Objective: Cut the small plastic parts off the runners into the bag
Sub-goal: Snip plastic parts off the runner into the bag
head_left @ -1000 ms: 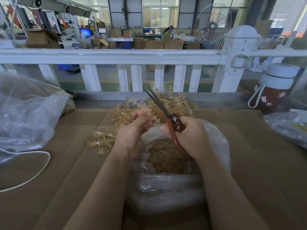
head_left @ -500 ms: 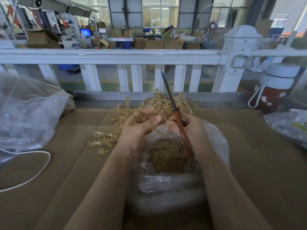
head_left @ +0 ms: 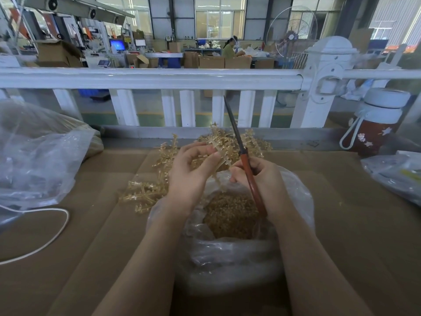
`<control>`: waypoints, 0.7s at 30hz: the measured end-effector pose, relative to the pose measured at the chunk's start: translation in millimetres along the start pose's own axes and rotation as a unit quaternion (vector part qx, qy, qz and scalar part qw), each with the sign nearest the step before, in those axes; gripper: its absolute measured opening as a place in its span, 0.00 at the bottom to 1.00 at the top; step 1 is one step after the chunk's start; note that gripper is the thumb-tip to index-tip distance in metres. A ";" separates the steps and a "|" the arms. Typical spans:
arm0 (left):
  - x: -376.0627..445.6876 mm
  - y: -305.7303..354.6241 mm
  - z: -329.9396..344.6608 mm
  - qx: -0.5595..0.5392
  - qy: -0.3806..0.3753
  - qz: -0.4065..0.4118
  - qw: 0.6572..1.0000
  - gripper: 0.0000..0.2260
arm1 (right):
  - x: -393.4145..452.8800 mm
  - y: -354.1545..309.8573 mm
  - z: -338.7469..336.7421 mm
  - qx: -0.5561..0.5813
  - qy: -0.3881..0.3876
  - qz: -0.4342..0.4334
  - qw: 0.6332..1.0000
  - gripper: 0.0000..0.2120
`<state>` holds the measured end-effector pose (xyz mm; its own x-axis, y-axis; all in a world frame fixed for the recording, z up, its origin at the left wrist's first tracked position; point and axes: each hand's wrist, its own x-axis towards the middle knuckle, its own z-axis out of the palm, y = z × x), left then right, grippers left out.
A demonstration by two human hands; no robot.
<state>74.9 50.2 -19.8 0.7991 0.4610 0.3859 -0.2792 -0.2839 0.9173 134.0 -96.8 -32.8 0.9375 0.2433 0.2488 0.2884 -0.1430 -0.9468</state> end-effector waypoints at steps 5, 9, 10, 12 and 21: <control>1.2 -2.3 -2.8 -0.090 -0.023 -0.039 0.995 0.04 | -0.7 -0.4 0.3 0.005 -0.015 -0.014 1.000 0.02; 0.2 -2.7 -1.4 -0.119 -0.025 -0.037 0.992 0.02 | -1.1 0.8 0.5 -0.011 -0.031 -0.017 0.999 0.04; 0.2 -2.7 -1.0 -0.123 -0.020 -0.039 0.991 0.02 | -1.1 1.7 0.3 -0.015 -0.032 -0.017 0.999 0.03; 0.0 -2.6 -1.0 -0.133 -0.013 -0.039 0.990 0.02 | -1.8 3.6 -0.1 -0.019 -0.023 -0.032 0.999 0.07; 3.3 -5.8 -6.0 -0.161 -0.011 -0.022 0.987 0.06 | -2.9 11.3 -5.0 -0.241 -0.013 -0.106 0.965 0.27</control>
<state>76.0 58.3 -23.3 0.8249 0.4472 0.3458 -0.3958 0.0200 0.9181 135.4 -103.9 -43.3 0.8444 0.3394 0.4145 0.5355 -0.5159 -0.6686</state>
